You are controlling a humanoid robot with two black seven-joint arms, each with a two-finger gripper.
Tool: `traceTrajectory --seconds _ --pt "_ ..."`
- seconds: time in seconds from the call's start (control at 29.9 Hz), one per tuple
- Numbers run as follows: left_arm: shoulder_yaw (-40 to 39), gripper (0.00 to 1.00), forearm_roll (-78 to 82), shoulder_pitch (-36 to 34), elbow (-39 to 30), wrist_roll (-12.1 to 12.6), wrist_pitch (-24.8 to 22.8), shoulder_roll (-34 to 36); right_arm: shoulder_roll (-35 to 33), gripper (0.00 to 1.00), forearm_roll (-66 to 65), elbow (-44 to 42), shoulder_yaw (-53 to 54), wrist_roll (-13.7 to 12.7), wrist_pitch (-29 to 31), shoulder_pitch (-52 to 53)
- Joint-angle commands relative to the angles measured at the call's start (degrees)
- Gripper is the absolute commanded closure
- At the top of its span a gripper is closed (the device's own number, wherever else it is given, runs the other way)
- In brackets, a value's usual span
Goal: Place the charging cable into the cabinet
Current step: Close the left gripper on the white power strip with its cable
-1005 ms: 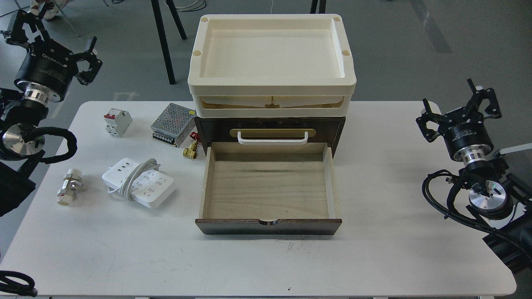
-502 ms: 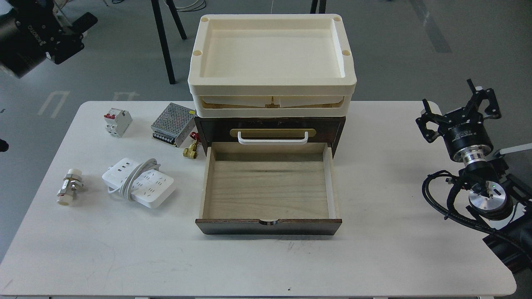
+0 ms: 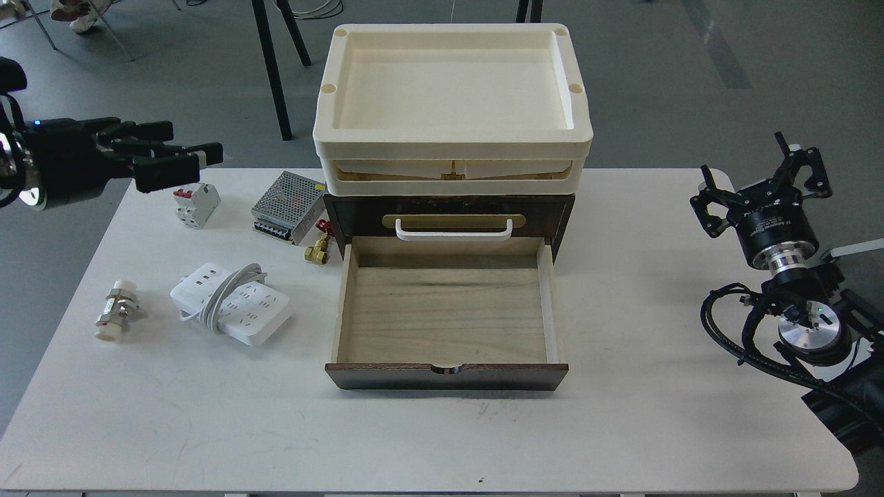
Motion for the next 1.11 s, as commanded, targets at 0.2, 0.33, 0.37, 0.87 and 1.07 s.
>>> traceTrajectory --seconds 0.2,0.33,0.37,0.87,1.07 --pt "18.92 0.13 12.6 0.05 13.5 0.49 14.48 -9.56 -0.03 0.0 0.0 0.11 0.0 0.0 -0.01 -0.09" --pt "21.74 0.16 12.08 1.01 18.97 0.41 17.21 -13.52 -0.03 0.0 0.0 0.11 0.0 0.0 -0.01 -0.09" --pt "21.92 0.18 11.99 1.63 19.06 0.41 17.47 -14.14 -0.03 0.0 0.0 0.11 0.0 0.0 -0.01 0.0" --pt "21.74 0.88 9.7 3.83 25.21 0.93 17.21 -20.91 -0.03 0.0 0.0 0.11 0.0 0.0 -0.01 -0.08" --pt "21.39 0.96 8.04 3.3 24.86 0.49 17.21 -20.03 -0.03 0.0 0.0 0.11 0.0 0.0 -0.01 -0.09"
